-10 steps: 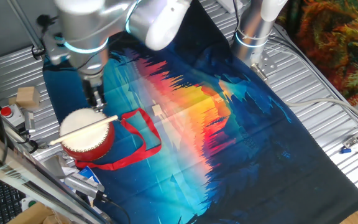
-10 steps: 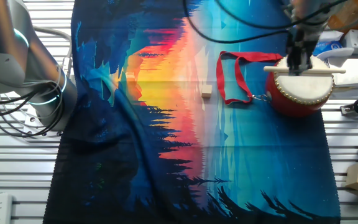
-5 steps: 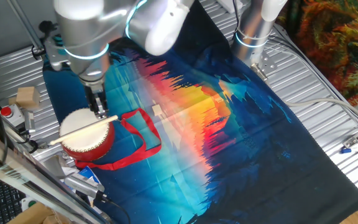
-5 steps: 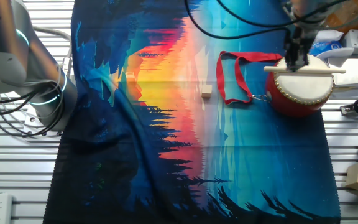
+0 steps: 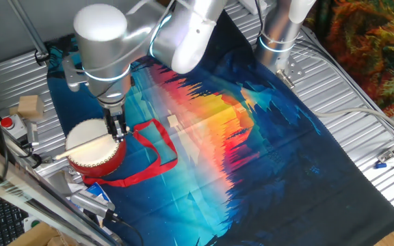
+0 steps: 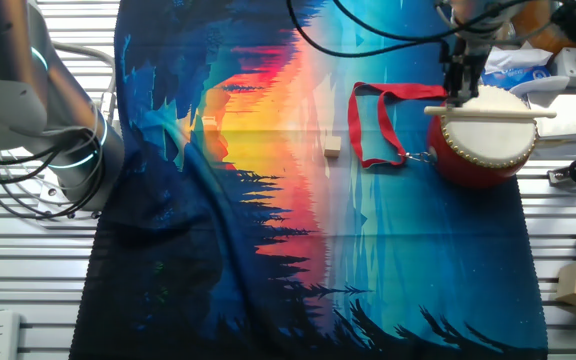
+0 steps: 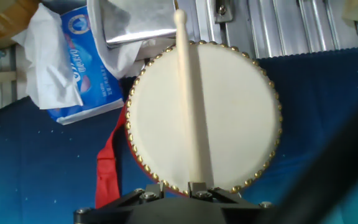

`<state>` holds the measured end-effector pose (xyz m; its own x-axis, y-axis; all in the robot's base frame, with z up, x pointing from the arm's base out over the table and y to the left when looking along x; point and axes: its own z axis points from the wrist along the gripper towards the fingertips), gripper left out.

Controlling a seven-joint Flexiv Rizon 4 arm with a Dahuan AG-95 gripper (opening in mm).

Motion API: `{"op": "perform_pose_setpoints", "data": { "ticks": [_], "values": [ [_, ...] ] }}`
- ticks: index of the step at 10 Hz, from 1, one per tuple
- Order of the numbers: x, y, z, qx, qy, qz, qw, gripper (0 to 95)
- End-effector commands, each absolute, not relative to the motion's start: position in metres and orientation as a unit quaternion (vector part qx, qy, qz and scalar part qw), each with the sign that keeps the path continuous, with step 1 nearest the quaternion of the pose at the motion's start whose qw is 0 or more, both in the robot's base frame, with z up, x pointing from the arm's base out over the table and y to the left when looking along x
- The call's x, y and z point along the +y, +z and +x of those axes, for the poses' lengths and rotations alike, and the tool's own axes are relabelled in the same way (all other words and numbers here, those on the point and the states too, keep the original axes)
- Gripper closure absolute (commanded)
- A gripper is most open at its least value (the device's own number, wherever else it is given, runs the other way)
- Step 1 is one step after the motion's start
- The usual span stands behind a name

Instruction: Play the drum

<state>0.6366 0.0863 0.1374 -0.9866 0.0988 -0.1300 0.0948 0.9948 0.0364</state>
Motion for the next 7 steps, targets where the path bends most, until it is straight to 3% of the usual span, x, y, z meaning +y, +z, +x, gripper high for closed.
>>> {"op": "perform_pose_setpoints", "data": {
  "ticks": [1, 4, 7],
  "values": [
    [0.086, 0.143, 0.635, 0.997, 0.01, 0.046, 0.067, 57.0],
    [0.085, 0.158, 0.631, 0.997, 0.009, 0.049, 0.06, 57.0],
    [0.071, 0.149, 0.61, 0.998, -0.009, 0.02, 0.055, 57.0]
  ]
}}
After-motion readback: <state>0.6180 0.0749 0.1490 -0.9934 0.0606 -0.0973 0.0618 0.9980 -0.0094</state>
